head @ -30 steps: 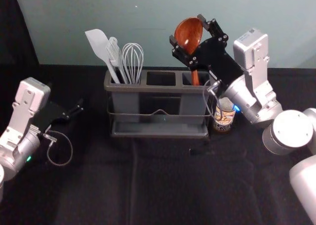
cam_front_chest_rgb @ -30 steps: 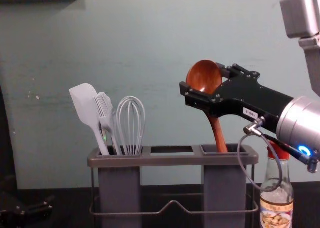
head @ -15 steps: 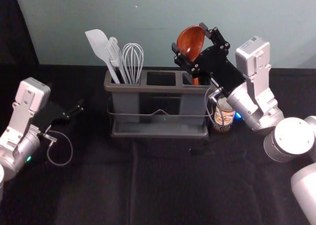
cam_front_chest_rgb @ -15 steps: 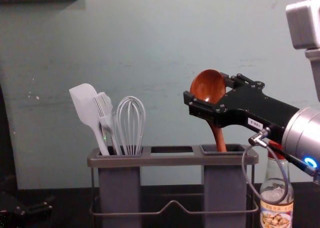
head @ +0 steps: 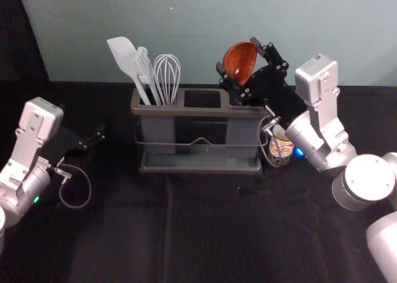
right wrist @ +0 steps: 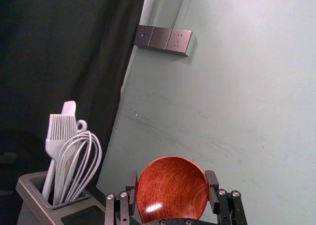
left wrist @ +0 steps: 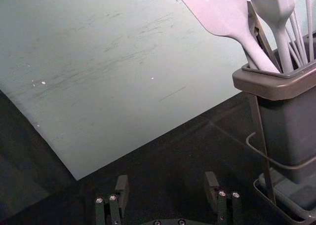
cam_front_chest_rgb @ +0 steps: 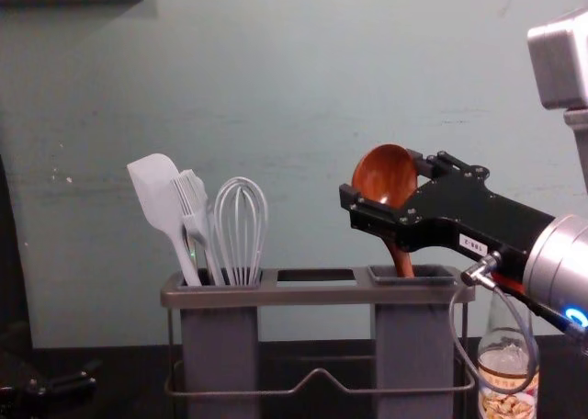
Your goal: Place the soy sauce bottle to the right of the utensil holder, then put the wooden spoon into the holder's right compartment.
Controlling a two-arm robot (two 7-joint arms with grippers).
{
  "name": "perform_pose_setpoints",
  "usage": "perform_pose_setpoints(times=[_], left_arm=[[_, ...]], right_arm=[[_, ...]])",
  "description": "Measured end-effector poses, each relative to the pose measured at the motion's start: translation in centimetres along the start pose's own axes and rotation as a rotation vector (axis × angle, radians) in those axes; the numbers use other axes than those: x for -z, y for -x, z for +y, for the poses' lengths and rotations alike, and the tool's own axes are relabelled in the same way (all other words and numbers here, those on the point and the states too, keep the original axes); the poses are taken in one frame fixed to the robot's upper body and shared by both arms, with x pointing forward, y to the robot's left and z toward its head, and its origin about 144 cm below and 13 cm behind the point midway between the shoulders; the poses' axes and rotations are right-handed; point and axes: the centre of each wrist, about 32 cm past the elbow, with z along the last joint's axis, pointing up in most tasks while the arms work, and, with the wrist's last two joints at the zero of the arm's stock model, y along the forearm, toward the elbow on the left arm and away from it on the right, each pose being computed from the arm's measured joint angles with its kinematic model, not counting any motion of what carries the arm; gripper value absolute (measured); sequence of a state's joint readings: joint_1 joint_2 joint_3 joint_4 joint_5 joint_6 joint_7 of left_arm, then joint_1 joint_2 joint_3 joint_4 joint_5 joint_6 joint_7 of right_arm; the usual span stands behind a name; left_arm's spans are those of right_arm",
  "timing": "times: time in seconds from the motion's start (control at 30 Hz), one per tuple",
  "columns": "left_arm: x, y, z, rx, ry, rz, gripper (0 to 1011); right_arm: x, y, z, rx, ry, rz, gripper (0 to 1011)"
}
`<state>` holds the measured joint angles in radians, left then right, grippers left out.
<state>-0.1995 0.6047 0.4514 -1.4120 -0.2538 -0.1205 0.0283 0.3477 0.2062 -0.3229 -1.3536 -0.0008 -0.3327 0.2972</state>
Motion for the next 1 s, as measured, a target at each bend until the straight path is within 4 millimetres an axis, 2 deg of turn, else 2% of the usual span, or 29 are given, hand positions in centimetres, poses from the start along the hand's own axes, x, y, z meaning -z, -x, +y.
perform_pose_setpoints(times=[0.73,0.83,0.93,1.0], left_arm=[[0.0,0.0,0.0,0.0,0.0,0.0,1005],[0.0,0.0,0.0,0.0,0.0,0.0,1005],[0.0,0.0,0.0,0.0,0.0,0.0,1005],[0.0,0.0,0.0,0.0,0.0,0.0,1005]], right_arm=[[0.13,-0.17,-0.25,-0.025,0.012,0.016,842],[0.12,-0.17,-0.24,-0.025,0.012,0.015,878],[0.12,-0.16,-0.24,-0.024,0.012,0.015,974],[0.13,-0.16,-0.23,-0.024,0.012,0.014,1000]])
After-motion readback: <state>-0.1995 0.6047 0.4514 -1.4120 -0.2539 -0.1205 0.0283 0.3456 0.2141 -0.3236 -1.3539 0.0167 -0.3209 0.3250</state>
